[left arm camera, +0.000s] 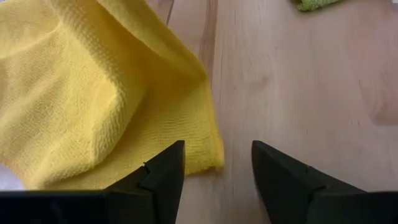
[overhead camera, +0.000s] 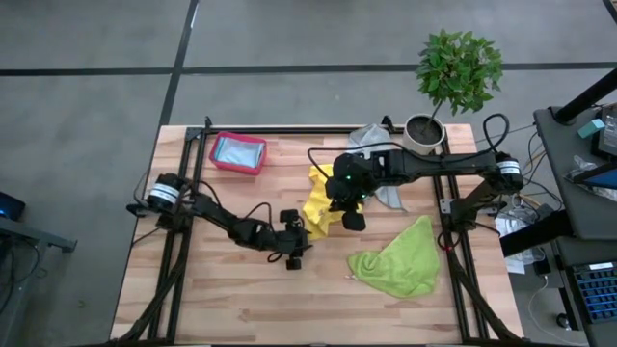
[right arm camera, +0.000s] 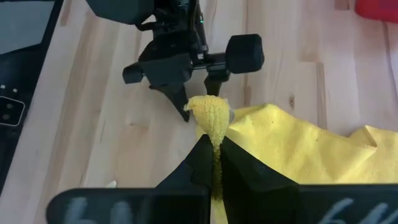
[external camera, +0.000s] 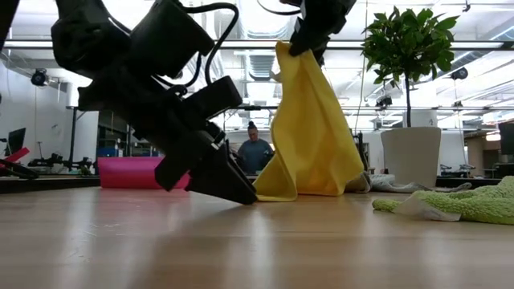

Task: Fold microfiber towels
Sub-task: Fold the yellow microfiber cloth

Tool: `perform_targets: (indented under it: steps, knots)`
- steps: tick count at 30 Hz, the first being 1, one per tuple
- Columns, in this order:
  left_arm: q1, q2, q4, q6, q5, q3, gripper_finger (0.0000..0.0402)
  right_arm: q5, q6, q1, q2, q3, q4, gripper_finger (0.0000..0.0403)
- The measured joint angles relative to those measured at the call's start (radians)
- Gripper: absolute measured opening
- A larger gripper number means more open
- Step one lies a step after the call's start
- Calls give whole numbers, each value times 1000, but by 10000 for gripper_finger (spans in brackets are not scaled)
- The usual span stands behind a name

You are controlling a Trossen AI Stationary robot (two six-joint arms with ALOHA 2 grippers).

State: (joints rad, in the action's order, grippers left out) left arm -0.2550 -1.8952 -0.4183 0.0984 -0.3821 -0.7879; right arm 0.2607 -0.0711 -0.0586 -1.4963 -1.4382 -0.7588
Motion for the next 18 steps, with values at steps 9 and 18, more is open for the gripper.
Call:
perform_targets:
  steps: [9, 18]
  knots:
    - [11, -4, 8, 1, -9, 1, 61, 0, 0, 0, 0, 29, 3, 9]
    - [23, 83, 106, -37, -19, 8, 2, 0, 18, 0, 10, 51, -4, 9]
